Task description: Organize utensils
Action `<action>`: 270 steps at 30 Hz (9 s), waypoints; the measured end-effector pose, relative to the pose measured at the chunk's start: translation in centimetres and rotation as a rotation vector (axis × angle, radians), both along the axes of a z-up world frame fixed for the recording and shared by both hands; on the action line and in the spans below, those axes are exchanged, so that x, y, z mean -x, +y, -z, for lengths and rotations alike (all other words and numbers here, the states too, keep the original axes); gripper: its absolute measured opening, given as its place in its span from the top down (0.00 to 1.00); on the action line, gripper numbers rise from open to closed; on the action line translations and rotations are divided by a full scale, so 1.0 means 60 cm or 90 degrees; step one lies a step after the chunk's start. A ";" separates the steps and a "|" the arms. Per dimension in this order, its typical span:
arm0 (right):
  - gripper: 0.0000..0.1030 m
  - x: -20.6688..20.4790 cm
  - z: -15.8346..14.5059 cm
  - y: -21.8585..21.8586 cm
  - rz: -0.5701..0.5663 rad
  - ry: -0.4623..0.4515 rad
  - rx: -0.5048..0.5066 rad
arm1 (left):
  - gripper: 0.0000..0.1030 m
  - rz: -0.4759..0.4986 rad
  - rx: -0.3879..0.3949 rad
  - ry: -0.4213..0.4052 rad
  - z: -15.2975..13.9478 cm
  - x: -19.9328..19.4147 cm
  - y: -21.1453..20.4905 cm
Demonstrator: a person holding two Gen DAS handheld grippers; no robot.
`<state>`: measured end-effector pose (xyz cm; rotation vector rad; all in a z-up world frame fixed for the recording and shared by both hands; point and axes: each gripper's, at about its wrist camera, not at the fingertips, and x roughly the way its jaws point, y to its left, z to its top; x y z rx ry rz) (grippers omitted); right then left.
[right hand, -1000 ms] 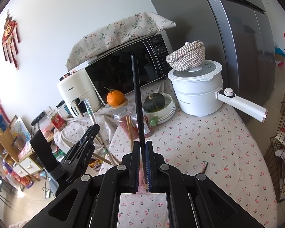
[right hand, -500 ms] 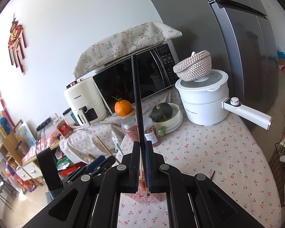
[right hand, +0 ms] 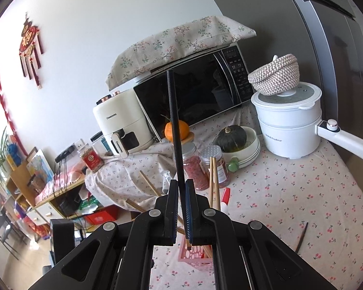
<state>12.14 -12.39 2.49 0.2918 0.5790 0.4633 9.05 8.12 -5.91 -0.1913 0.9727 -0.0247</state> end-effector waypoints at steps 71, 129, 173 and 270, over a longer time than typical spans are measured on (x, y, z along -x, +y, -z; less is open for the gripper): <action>0.21 0.009 0.250 -0.378 0.133 0.467 0.161 | 0.81 0.227 -0.106 0.175 0.146 -0.126 -0.403; 0.94 -0.084 0.292 -0.102 0.117 0.363 0.277 | 0.93 0.176 0.073 -0.089 -0.070 0.052 -0.060; 0.97 0.074 -0.009 -0.155 0.082 0.040 0.047 | 0.93 0.054 0.044 -0.290 -0.121 0.001 -0.055; 0.95 0.128 -0.194 0.036 0.039 -0.076 0.192 | 0.22 0.055 0.096 -0.050 -0.037 0.058 0.041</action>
